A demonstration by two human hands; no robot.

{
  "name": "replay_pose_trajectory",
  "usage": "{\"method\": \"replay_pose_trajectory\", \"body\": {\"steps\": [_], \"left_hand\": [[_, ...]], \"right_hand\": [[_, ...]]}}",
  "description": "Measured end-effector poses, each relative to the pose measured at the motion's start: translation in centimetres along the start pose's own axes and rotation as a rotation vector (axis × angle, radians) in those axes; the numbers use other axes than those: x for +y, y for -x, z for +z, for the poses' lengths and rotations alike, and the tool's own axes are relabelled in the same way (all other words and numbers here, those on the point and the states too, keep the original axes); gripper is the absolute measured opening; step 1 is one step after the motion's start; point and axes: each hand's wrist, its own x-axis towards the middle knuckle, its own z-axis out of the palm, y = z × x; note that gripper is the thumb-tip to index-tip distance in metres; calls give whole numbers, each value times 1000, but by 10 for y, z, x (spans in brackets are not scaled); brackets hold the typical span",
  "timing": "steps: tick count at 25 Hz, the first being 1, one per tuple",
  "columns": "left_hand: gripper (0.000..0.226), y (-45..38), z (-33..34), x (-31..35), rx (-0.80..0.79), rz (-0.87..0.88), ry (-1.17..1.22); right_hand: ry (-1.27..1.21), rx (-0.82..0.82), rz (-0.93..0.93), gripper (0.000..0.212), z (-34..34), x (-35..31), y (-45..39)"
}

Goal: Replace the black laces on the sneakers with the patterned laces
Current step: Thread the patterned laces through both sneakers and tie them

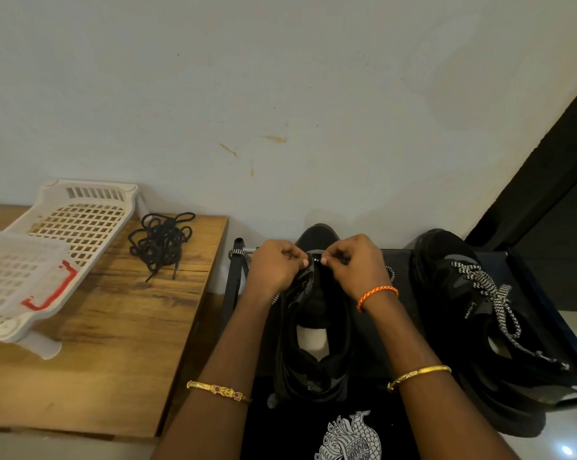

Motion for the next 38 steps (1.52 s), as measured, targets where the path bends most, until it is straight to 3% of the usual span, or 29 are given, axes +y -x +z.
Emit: {"method": "replay_pose_trajectory", "body": {"steps": [4, 11, 16, 18, 21, 23, 26, 28, 30, 34, 38], "left_hand": [[7, -2, 2, -2, 32, -39, -13], [7, -5, 1, -7, 30, -79, 66], [9, -6, 1, -10, 17, -70, 89], [8, -6, 1, -9, 15, -56, 69], [5, -5, 0, -8, 21, -24, 21], [5, -4, -1, -6, 17, 1, -6], [4, -5, -3, -4, -3, 6, -29], [7, -3, -5, -2, -24, -7, -40], [11, -1, -7, 0, -54, -38, -1], [23, 5, -9, 8, -157, -37, -71], [23, 9, 0, 13, -87, 38, -294]], "right_hand": [[97, 8, 109, 6, 18, 1, -7], [-54, -39, 329, 15, 31, -1, -9], [-285, -110, 449, 37, 36, 5, -13], [-363, -132, 463, 33, 38, 9, -14], [-526, -151, 458, 7, 29, 4, -9], [-603, -172, 438, 13, 24, 3, -7], [-489, -184, 403, 6, 23, 0, -5], [-375, -193, 367, 26, 27, 5, -8], [-281, -162, 350, 31, 29, 8, -8], [-272, 108, 292, 18, 16, 0, -6], [-283, 76, 246, 10, 7, -8, -3]]}}
